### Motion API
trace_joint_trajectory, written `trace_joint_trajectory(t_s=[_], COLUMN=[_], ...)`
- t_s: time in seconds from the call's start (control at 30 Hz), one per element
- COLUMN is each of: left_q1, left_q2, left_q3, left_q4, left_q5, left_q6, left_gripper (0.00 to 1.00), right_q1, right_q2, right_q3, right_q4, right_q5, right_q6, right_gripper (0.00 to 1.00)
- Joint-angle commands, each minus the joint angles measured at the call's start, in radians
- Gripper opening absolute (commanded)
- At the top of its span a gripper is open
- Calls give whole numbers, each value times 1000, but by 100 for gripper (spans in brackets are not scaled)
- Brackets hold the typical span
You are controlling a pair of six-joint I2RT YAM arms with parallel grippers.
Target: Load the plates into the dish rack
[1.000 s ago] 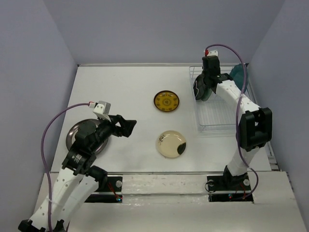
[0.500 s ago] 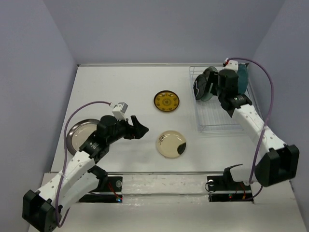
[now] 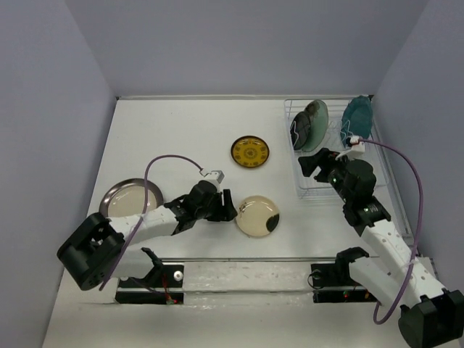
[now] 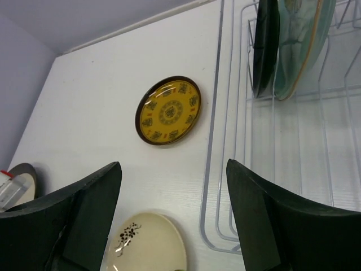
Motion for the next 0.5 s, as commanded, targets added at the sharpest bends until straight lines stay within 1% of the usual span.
trace_joint_trajectory(t_s=[0.0, 0.1, 0.2, 0.23, 0.27, 0.33, 0.37, 0.4, 0.43, 0.47], left_q1=[-24, -27, -32, -33, -33, -33, -33, -33, -33, -33], left_q2=[88, 160, 232, 247, 266, 304, 312, 310, 300, 285], left_q3=[30, 50, 70, 73, 76, 84, 85, 84, 81, 78], left_q4=[153, 213, 242, 253, 268, 273, 273, 273, 273, 273], left_q5=[10, 56, 95, 110, 109, 83, 71, 61, 46, 38], left_q6=[8, 19, 28, 33, 36, 36, 35, 30, 28, 30], left_gripper=[67, 65, 58, 52, 36, 17, 6, 6, 6, 6], right_q1=[7, 7, 7, 7, 7, 7, 7, 7, 7, 7], right_q2=[-26, 0, 23, 26, 31, 46, 51, 54, 55, 52], right_q3=[-42, -74, -104, -111, -115, -120, -120, -120, -124, -131], right_q4=[116, 148, 177, 184, 190, 193, 194, 197, 211, 225], right_q5=[-109, -171, -190, -189, -187, -195, -204, -213, -231, -248], right_q6=[37, 56, 59, 56, 53, 51, 50, 50, 48, 46], right_gripper=[80, 79, 78, 77, 76, 72, 71, 70, 55, 52])
